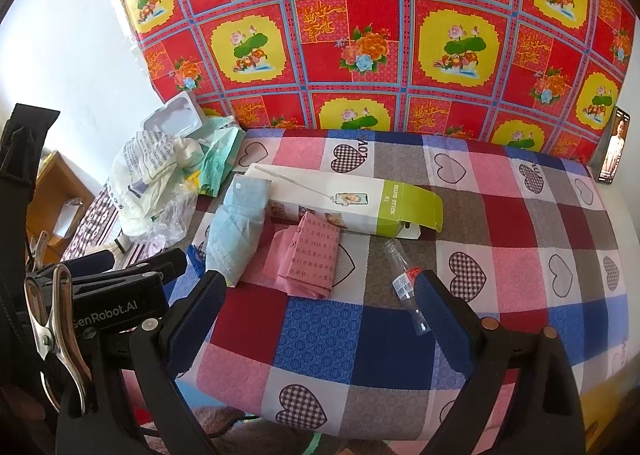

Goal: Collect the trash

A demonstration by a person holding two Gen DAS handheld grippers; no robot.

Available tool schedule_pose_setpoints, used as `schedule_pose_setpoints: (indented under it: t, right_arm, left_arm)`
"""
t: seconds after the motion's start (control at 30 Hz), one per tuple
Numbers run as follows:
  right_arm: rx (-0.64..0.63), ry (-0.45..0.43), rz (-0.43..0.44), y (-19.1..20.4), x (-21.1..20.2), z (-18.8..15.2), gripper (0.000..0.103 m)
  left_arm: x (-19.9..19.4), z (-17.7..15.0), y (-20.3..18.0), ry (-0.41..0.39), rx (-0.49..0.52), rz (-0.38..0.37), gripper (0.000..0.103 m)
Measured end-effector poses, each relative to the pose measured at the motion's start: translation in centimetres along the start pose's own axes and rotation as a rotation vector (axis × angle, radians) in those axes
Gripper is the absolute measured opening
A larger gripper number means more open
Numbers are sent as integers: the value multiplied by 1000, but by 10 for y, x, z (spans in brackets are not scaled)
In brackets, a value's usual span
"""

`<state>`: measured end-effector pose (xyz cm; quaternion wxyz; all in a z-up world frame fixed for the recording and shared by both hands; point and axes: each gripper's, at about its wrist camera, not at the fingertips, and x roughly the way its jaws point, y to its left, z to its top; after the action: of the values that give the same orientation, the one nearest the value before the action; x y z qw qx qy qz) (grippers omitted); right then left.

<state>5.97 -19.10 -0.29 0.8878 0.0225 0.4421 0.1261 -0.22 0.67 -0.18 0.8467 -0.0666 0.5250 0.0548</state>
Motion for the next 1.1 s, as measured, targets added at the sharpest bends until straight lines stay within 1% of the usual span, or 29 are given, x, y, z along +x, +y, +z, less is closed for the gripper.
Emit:
schedule_pose_setpoints:
  t: [1.1]
  right_arm:
    - [-4,6,0,-1,2,-3,98]
  left_arm:
    - [0,0,4,8,0,0,97]
